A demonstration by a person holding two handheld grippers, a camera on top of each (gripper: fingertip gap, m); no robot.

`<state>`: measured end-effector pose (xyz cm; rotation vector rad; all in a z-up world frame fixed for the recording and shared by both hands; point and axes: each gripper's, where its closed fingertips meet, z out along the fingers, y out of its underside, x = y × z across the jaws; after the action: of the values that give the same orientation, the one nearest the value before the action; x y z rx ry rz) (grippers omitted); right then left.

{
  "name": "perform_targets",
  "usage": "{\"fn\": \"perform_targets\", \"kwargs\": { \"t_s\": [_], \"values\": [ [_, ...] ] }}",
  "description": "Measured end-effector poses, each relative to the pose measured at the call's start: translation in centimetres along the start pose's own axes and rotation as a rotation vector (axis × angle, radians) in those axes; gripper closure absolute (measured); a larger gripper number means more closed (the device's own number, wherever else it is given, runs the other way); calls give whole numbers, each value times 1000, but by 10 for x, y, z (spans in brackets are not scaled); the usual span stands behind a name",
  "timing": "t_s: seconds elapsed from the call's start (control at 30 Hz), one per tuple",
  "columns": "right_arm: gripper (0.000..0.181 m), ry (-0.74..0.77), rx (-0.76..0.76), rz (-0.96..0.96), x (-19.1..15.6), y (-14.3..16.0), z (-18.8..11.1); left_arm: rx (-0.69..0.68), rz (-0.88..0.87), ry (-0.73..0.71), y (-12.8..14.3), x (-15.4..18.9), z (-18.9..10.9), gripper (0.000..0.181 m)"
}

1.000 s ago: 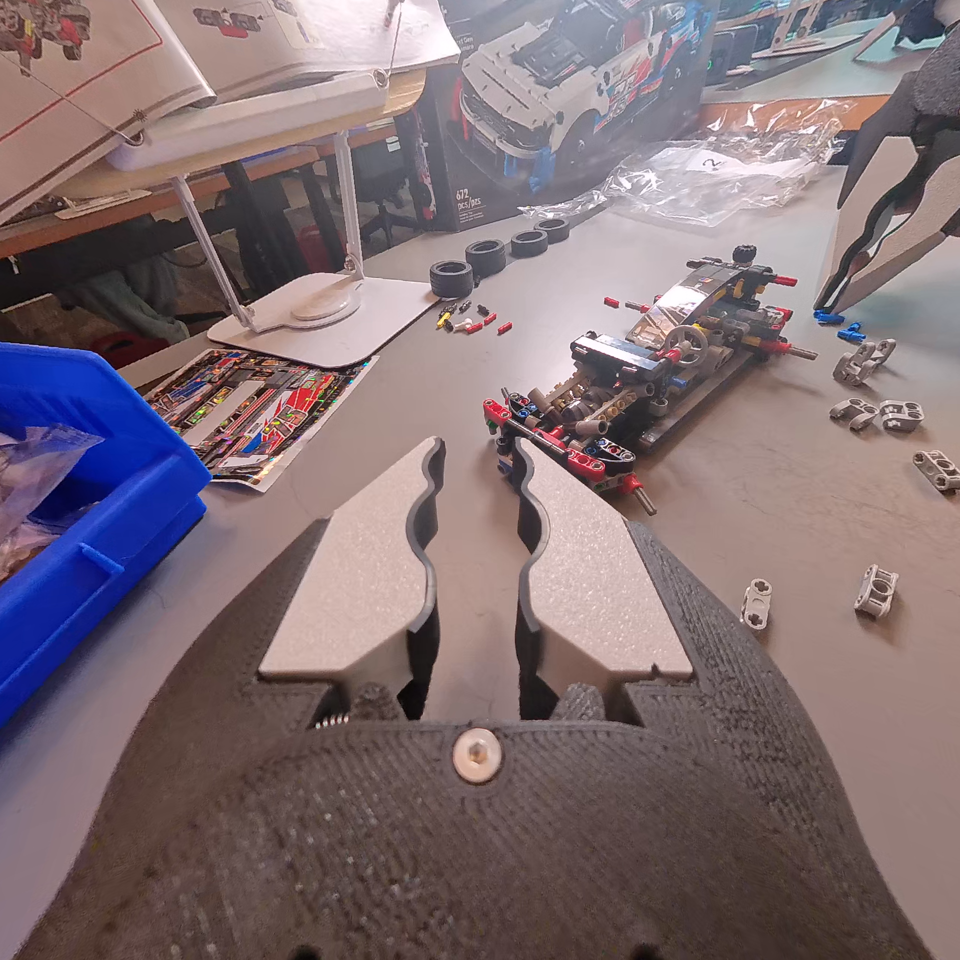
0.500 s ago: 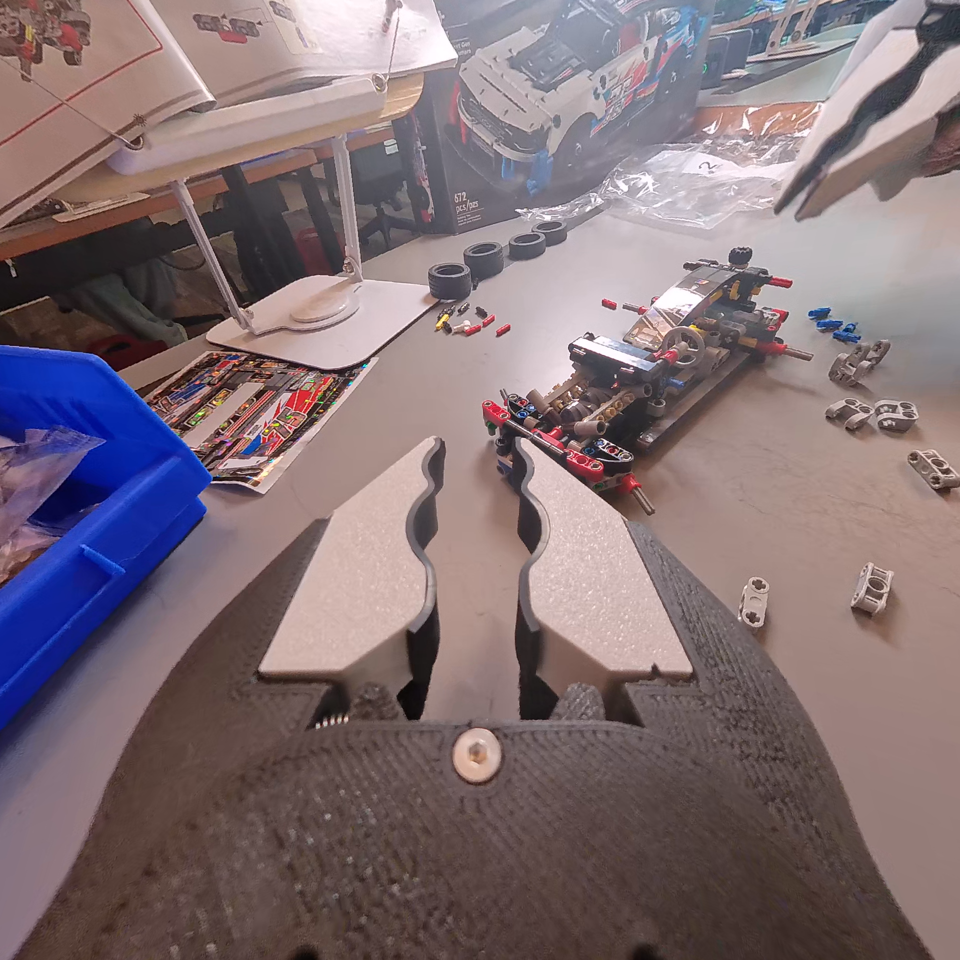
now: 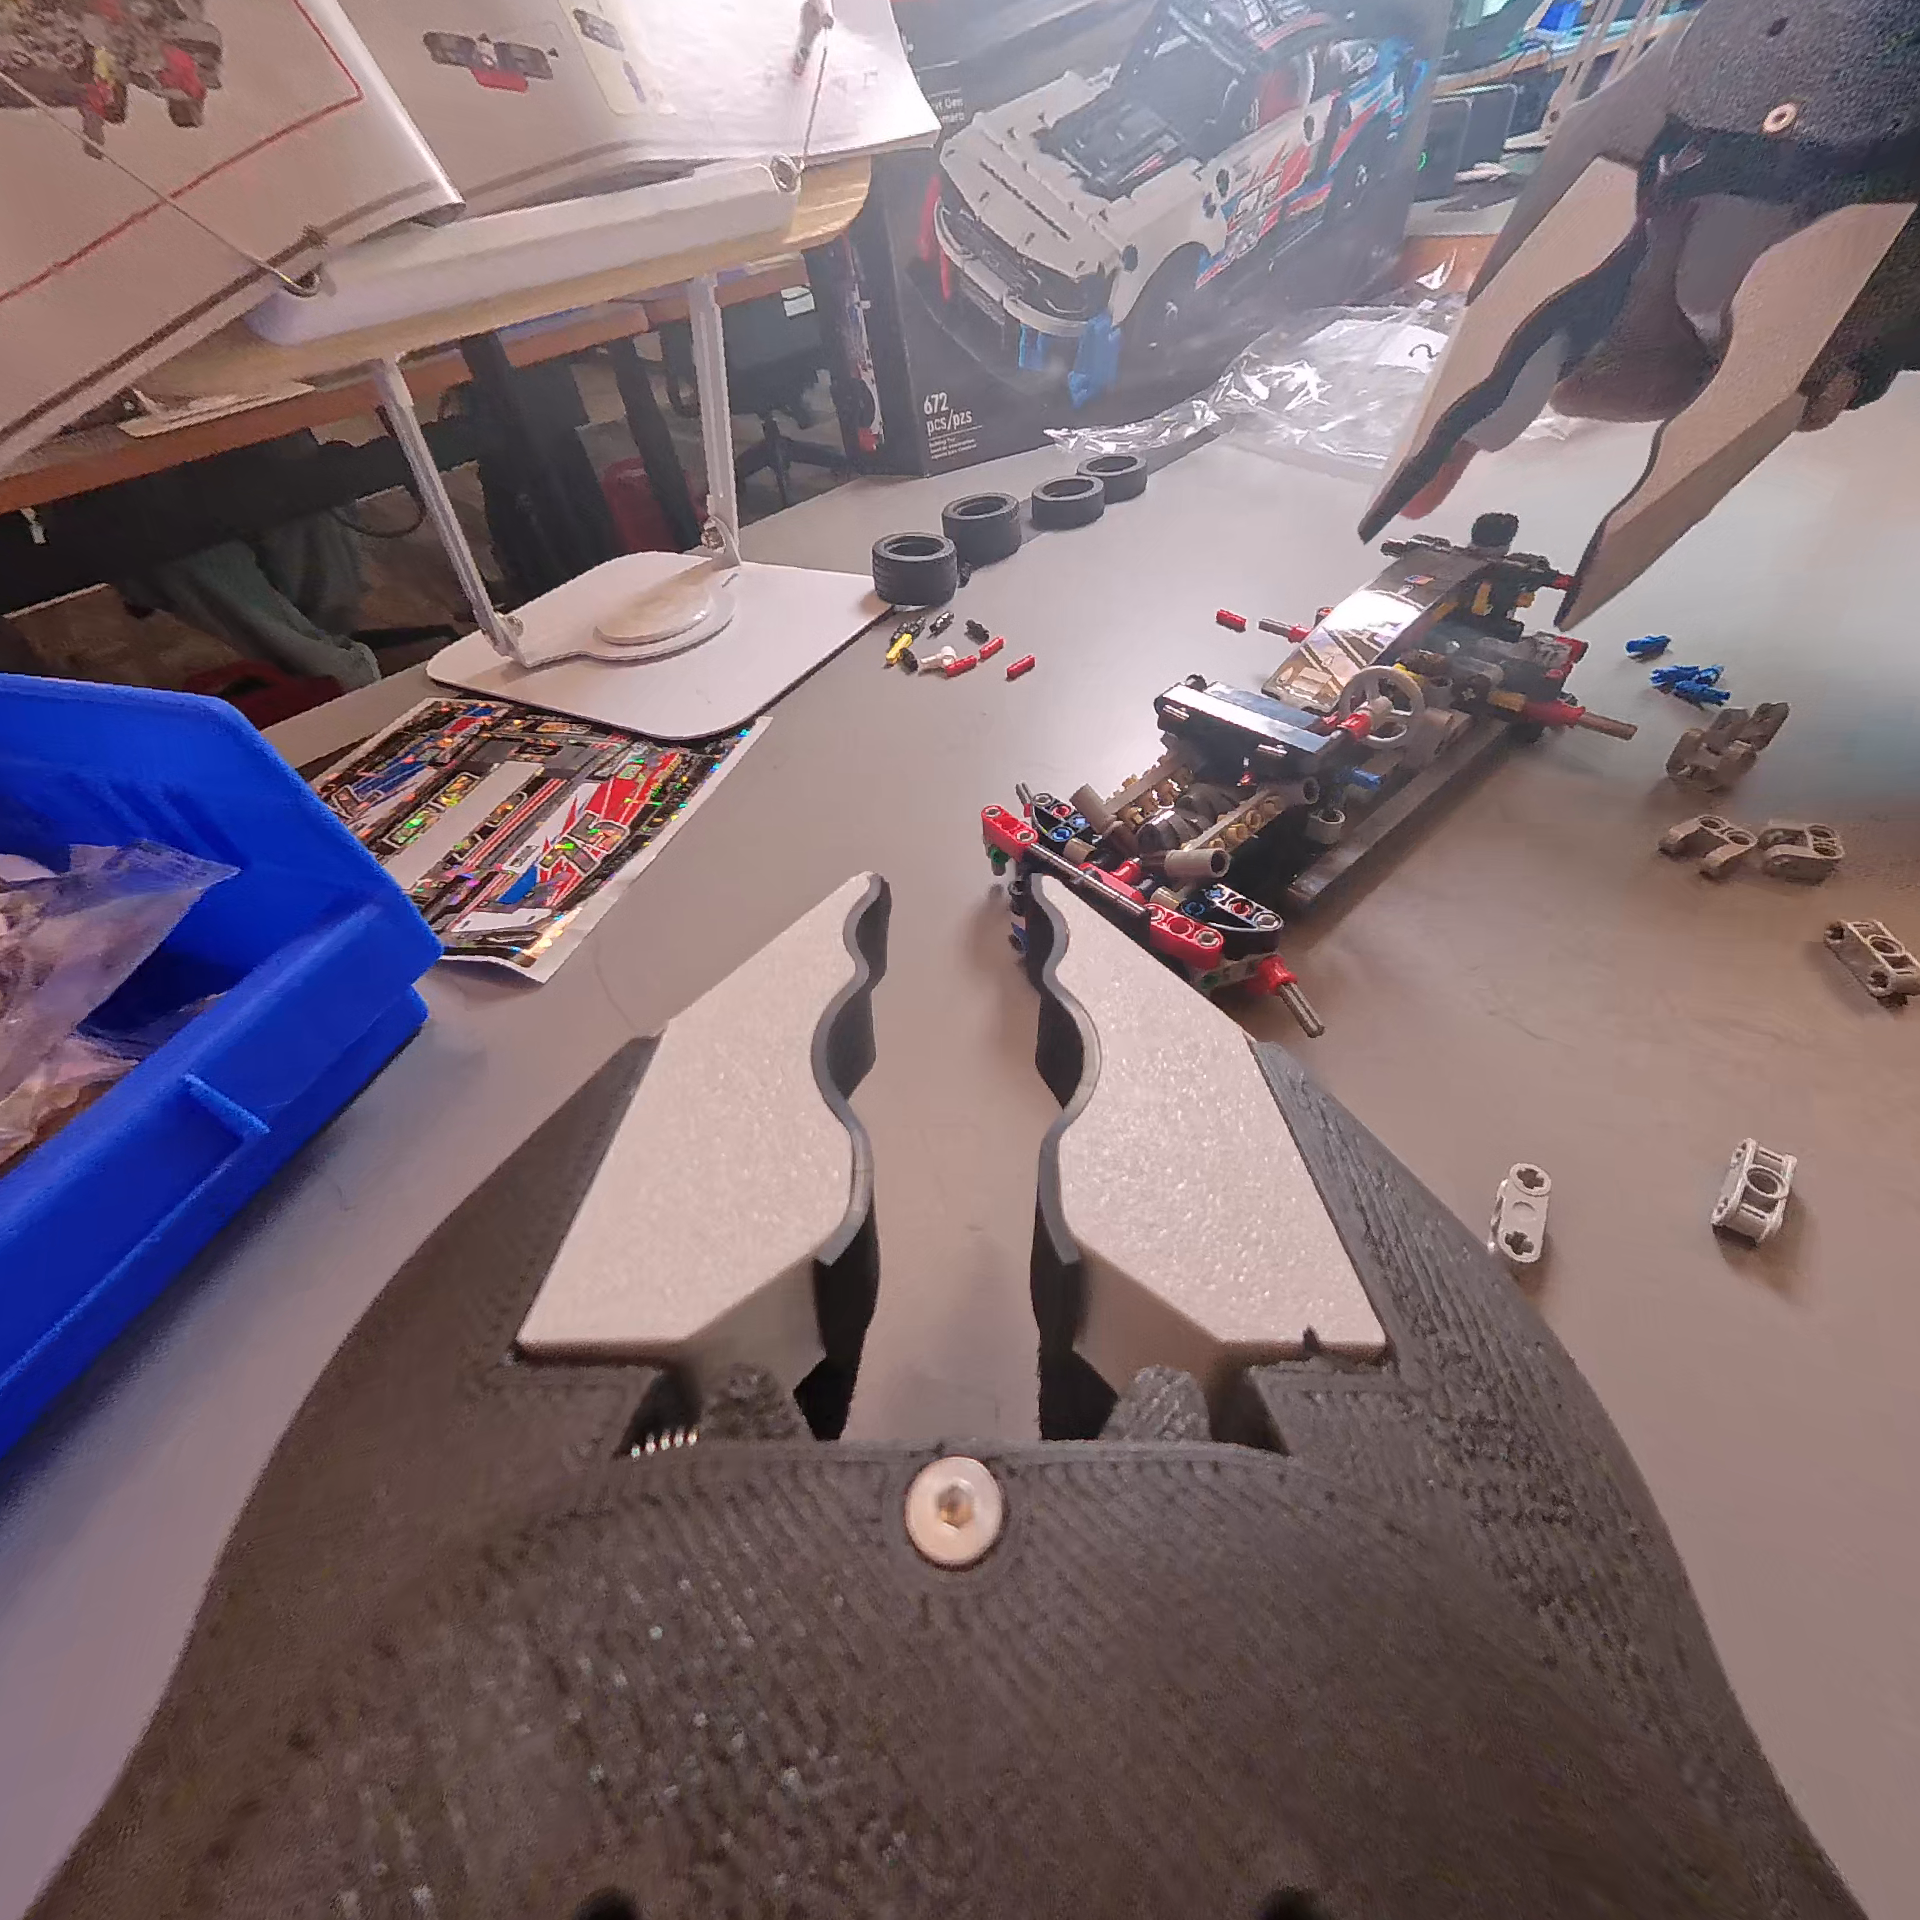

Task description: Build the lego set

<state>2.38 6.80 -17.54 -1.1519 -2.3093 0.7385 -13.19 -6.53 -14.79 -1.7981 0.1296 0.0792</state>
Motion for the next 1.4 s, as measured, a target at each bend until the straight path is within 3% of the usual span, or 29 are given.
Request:
{"fn": "perform_targets", "kwargs": {
  "t_s": [0.4,0.5,0.63,0.73,1.1,1.4],
  "values": [
    [126,-134,-263,-177,-2,-13,34,140,-35,-78,-31,-22,-29,157],
    [137,-169,-316,-197,-4,-13,42,154,26,15,-38,1,-33,158],
    [155,-188,-355,-205,-5,-13,48,112,97,319,-32,68,-36,163],
    [155,-203,-359,-205,-8,-18,51,80,120,428,-25,97,-38,159],
    [156,-211,-393,-209,-8,-51,79,28,195,447,-11,110,-36,157],
    [156,-186,-391,-206,25,-69,102,33,204,427,-11,107,-37,157]
  ]
}}
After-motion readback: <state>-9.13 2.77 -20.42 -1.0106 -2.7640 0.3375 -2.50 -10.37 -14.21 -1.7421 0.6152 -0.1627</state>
